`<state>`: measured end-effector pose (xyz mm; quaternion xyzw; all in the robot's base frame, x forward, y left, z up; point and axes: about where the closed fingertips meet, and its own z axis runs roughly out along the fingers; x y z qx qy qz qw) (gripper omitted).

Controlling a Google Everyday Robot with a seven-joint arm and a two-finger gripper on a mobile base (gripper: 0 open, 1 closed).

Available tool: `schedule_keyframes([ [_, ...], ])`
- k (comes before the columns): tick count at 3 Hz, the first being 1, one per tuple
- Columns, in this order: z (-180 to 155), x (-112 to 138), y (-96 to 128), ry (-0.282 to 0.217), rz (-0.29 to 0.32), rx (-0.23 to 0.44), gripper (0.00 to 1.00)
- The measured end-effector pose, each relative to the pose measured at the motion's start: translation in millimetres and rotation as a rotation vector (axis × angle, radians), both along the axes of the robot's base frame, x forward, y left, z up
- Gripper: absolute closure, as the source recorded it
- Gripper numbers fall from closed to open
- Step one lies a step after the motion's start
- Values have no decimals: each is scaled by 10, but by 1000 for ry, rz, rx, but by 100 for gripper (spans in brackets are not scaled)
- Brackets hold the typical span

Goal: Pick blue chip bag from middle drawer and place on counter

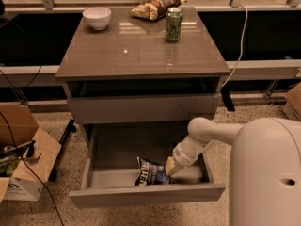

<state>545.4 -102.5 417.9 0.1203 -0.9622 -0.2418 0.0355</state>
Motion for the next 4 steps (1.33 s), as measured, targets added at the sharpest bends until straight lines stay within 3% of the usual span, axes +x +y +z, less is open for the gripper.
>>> schedule_keyframes([
  [1, 289, 48, -83, -41, -45, -8, 100],
  [2, 729, 88, -219, -127, -105, -46, 100],
  [3, 1496, -3, -428, -255, -133, -193, 100],
  [4, 2511, 84, -578, -405, -99, -251, 100],
])
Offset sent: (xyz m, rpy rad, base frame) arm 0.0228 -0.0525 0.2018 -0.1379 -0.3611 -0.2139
